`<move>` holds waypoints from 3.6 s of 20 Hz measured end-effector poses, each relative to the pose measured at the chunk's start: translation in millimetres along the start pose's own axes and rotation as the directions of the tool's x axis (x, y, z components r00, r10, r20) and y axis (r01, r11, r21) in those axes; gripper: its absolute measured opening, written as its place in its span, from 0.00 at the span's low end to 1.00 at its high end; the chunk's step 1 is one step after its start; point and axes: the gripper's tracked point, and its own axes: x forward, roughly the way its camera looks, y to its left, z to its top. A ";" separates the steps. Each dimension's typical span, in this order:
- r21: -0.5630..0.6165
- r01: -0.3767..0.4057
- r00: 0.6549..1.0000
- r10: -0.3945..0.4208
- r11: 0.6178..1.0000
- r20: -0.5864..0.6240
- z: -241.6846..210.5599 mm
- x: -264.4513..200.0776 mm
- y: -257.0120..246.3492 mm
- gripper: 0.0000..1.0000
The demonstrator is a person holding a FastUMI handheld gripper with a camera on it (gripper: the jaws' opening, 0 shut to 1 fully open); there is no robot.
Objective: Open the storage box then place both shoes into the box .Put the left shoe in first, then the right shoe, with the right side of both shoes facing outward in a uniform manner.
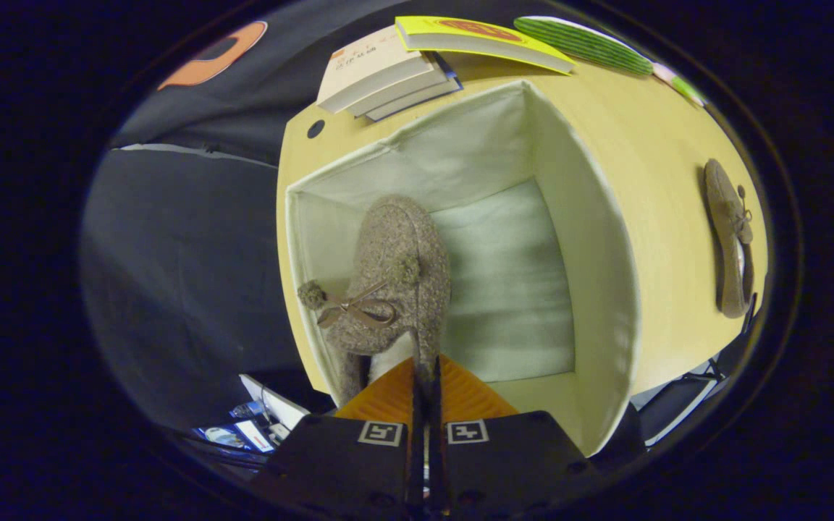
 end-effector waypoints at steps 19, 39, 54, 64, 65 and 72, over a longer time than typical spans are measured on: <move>-0.270 0.090 0.928 0.017 0.959 0.372 33.4 -162.7 -46.6 0.90; -0.133 0.317 0.938 -0.291 0.939 0.187 77.9 -149.6 -390.6 0.95; -0.012 0.248 0.964 -0.245 0.969 0.107 83.5 -99.8 -427.4 0.35; 0.028 0.170 0.960 -0.172 0.985 0.222 63.1 -150.7 -325.9 0.06; 0.018 0.152 0.960 -0.152 0.988 0.234 58.9 -160.3 -304.8 0.06; -0.110 0.062 0.970 -0.034 0.992 0.242 23.6 -194.3 -139.7 0.07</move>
